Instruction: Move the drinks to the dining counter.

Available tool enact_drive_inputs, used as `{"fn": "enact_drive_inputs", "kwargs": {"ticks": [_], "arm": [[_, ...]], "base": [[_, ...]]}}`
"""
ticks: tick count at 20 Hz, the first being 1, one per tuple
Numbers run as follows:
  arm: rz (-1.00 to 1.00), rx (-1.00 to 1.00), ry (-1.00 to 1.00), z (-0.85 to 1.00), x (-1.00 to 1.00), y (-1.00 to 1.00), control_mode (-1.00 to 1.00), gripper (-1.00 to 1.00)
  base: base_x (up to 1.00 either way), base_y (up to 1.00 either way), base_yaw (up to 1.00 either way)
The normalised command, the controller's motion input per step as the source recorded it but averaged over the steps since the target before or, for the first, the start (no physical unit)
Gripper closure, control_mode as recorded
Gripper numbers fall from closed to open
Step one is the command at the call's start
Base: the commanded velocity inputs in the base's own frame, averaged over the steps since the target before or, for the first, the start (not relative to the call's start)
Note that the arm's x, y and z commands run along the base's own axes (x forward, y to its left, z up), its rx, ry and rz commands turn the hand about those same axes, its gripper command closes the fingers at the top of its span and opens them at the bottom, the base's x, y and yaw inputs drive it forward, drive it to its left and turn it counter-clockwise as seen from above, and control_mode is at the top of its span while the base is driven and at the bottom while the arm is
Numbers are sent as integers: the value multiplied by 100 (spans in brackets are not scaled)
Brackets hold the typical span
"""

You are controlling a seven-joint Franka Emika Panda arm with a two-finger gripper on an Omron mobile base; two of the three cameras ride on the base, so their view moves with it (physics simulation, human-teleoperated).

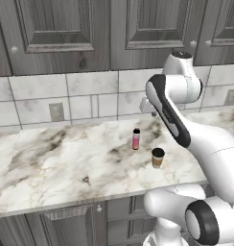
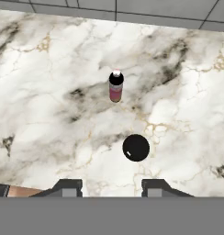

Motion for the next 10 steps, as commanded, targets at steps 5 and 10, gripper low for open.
{"fn": "enact_drive_inputs", "kwargs": {"ticks": [5,10], "arm": [[0,0,0,-4,-28,-3,-100,-100],[0,0,0,-27,-41,-16,-100,-100]], "base": [[0,0,0],[0,0,0]]}}
